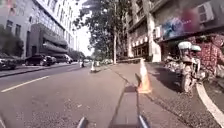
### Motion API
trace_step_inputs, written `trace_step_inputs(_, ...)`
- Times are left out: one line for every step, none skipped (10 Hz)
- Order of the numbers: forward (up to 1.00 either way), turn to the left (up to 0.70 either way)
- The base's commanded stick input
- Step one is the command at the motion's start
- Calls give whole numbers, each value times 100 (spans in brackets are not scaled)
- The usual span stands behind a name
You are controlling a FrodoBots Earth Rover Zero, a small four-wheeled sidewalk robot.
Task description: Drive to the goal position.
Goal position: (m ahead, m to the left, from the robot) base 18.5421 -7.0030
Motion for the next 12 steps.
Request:
trace_step_inputs(70, -14)
trace_step_inputs(70, -14)
trace_step_inputs(70, -14)
trace_step_inputs(70, -14)
trace_step_inputs(70, -14)
trace_step_inputs(70, -14)
trace_step_inputs(70, -14)
trace_step_inputs(65, -16)
trace_step_inputs(18, -37)
trace_step_inputs(-39, -6)
trace_step_inputs(-45, 11)
trace_step_inputs(-45, 22)
